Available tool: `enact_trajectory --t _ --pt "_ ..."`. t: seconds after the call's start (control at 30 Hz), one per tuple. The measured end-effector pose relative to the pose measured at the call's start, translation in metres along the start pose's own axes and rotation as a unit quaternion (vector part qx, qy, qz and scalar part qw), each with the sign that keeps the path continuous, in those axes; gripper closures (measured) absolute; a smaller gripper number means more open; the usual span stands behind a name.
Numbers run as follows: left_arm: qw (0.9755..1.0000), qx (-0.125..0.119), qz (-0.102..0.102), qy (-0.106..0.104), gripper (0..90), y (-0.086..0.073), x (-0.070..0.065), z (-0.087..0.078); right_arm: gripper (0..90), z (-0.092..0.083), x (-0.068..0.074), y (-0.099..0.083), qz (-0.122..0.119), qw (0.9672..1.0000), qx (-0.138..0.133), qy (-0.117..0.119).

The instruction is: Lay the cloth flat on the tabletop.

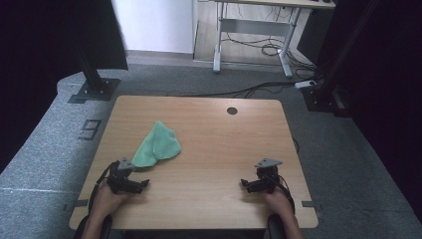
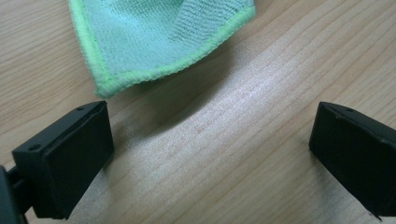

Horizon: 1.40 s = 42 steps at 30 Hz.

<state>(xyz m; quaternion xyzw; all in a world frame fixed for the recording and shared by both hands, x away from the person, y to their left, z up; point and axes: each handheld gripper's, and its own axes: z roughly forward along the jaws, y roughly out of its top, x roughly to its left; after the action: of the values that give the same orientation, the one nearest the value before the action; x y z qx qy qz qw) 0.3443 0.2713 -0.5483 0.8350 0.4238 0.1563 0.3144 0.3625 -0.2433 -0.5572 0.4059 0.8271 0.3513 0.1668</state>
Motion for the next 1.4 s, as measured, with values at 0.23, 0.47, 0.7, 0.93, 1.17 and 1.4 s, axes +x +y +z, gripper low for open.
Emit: enact_trajectory --t 0.23,0.47,0.7,0.93,1.17,1.4 --pt "1.0 0.0 0.0 -0.001 0.0 0.0004 0.0004 0.0004 0.0 0.0 0.0001 0.0 0.0 1.0 0.0 0.0" --pt "1.0 0.0 0.001 -0.002 0.0 0.0007 0.0005 0.0007 0.0 0.0 0.0001 0.0 0.001 1.0 0.0 0.0" --pt "1.0 0.0 0.001 -0.002 0.0 0.001 0.0007 0.0009 0.0 0.0 0.0 0.0 0.0 1.0 0.0 0.0" --pt "1.0 0.0 0.001 -0.002 0.0 0.001 0.0007 0.0009 0.0 0.0 0.0001 0.0001 0.001 1.0 0.0 0.0" --pt "1.0 0.0 0.001 -0.002 0.0 0.001 0.0008 0.0009 0.0 0.0012 0.0005 0.0014 -0.001 1.0 0.0 0.003" --pt "1.0 0.002 -0.003 0.002 1.0 0.0019 0.0011 -0.0005 7.8 0.0012 0.0035 0.0062 -0.001 0.9999 -0.001 0.013"
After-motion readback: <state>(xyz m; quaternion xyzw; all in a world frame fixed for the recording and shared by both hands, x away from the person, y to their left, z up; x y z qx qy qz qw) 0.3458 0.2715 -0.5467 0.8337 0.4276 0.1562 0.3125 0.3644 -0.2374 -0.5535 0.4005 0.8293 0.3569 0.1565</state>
